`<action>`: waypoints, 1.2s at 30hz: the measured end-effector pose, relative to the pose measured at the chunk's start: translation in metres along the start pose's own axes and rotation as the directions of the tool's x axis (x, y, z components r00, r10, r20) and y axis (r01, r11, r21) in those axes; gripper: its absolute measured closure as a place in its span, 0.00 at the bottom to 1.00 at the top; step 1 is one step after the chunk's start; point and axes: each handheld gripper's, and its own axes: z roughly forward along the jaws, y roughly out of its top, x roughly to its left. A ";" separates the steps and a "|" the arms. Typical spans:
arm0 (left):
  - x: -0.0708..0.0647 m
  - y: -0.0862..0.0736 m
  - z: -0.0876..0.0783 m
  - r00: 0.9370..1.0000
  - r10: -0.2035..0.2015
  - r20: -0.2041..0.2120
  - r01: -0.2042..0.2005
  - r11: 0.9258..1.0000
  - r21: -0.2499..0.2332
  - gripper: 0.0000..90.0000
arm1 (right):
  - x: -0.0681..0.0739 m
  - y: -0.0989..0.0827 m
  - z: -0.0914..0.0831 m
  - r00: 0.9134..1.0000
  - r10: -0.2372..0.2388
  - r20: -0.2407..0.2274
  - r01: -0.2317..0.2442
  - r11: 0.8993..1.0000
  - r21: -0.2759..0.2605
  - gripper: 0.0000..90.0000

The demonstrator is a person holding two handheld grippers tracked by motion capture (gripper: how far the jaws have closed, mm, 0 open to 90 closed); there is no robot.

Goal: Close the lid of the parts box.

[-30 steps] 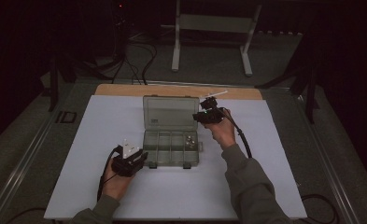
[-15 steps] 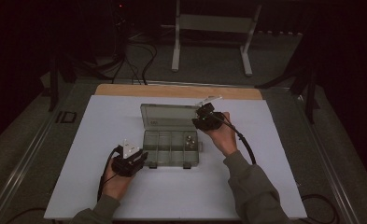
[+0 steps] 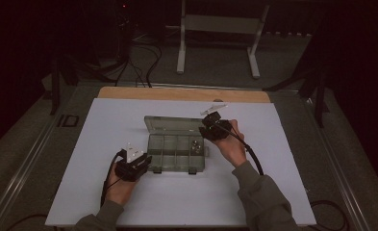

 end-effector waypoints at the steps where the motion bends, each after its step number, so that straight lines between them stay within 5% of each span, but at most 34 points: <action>1: 0.000 0.000 0.000 1.000 0.001 0.000 -0.001 1.000 0.001 0.83 | 0.000 -0.001 0.000 1.000 0.002 0.000 -0.002 1.000 -0.001 0.79; 13: 0.000 0.000 0.000 1.000 0.000 0.001 0.000 1.000 0.000 0.83 | 0.001 -0.012 -0.003 0.999 0.033 -0.024 -0.034 0.999 -0.037 0.79; 36: 0.000 0.000 0.000 1.000 0.000 0.002 0.000 1.000 0.000 0.83 | 0.007 -0.023 -0.006 1.000 0.011 -0.018 -0.012 0.998 -0.054 0.79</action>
